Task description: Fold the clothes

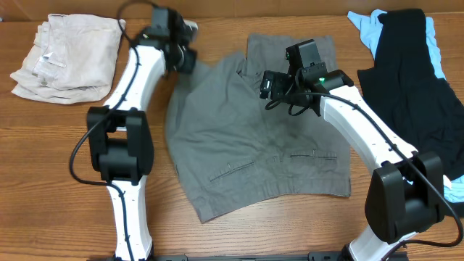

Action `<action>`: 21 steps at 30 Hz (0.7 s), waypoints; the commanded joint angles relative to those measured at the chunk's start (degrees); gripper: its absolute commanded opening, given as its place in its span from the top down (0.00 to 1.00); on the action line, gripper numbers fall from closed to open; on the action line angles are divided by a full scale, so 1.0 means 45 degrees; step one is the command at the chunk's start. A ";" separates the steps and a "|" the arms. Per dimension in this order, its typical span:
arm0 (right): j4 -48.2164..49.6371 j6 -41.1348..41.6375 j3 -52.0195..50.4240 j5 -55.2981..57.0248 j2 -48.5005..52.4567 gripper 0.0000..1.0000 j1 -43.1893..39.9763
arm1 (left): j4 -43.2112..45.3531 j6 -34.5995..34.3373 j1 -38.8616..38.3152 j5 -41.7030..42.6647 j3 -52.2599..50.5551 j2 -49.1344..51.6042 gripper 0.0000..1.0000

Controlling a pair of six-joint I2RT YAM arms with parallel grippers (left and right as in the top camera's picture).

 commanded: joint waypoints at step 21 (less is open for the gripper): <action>-0.3376 0.0068 -0.0049 0.1073 -0.0272 0.00 -0.0039 | -0.4036 -0.1355 0.1394 -0.1763 0.3026 0.0005 0.00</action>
